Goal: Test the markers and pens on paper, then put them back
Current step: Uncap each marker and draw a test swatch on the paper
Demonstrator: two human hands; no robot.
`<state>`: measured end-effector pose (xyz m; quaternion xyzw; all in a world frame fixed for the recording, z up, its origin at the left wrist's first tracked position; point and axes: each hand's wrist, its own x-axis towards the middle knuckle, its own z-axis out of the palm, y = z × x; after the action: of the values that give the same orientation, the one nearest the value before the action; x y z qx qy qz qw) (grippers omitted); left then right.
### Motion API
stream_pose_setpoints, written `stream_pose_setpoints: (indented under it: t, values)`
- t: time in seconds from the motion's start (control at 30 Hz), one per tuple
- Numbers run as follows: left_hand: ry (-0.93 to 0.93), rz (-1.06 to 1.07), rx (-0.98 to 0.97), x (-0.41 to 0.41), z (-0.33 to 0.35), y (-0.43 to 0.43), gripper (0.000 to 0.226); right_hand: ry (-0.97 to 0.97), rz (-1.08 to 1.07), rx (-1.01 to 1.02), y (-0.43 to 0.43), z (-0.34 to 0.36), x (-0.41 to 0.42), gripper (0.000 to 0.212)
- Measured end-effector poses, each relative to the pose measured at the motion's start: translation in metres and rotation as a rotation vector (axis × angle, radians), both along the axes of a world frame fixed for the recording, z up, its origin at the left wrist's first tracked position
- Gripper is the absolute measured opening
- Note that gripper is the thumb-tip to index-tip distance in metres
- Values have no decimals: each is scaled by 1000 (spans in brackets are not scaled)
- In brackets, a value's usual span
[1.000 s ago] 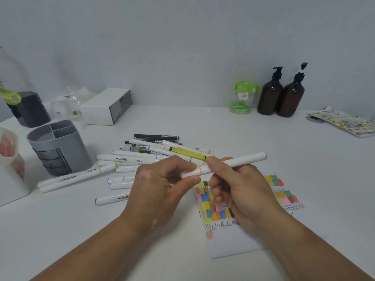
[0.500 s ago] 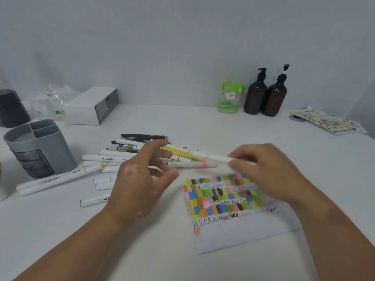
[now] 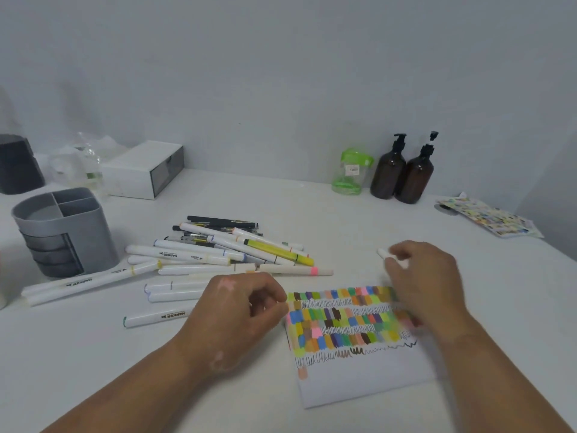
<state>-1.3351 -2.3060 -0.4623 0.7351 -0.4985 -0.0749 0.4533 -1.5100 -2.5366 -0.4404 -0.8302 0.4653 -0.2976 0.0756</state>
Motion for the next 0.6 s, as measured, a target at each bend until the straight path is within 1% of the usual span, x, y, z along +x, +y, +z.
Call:
stream_pose_setpoints:
  t: [0.07, 0.13, 0.23, 0.3, 0.4, 0.43, 0.47, 0.5, 0.53, 0.57, 0.6]
  values:
    - [6, -39, 18, -2, 0, -1, 7, 28, 232, -63, 24, -3, 24, 23]
    - [15, -68, 28, -3, 0, -1, 7, 117, 369, -71, 43, -14, 46, 28]
    - [26, -79, 29, -2, 0, 0, 8, 229, 415, -169, 49, -29, 62, 31]
    - [33, -88, 33, -2, 0, -1, 9, 240, 407, -180, 48, -31, 65, 30]
    - [47, -99, 41, -2, -1, -2, 9, 334, 432, -204, 48, -29, 64, 32]
    - [55, -98, 41, -2, -1, -2, 9, 336, 446, -210, 48, -26, 62, 32]
    - [67, -95, 41, -1, -1, -2, 9, 295, 453, -193, 48, -21, 60, 31]
    - [83, -91, 40, 0, -1, -1, 9, 203, 443, -149, 49, -14, 57, 29]
    - [97, -87, 40, 0, -1, -1, 9, 69, 428, -73, 52, -8, 53, 23]
    - [106, -82, 41, 1, -1, -1, 9, -100, 432, 49, 56, -4, 48, 17]
    - [107, -78, 38, 0, -1, 0, 9, -265, 457, 224, 62, -1, 43, 16]
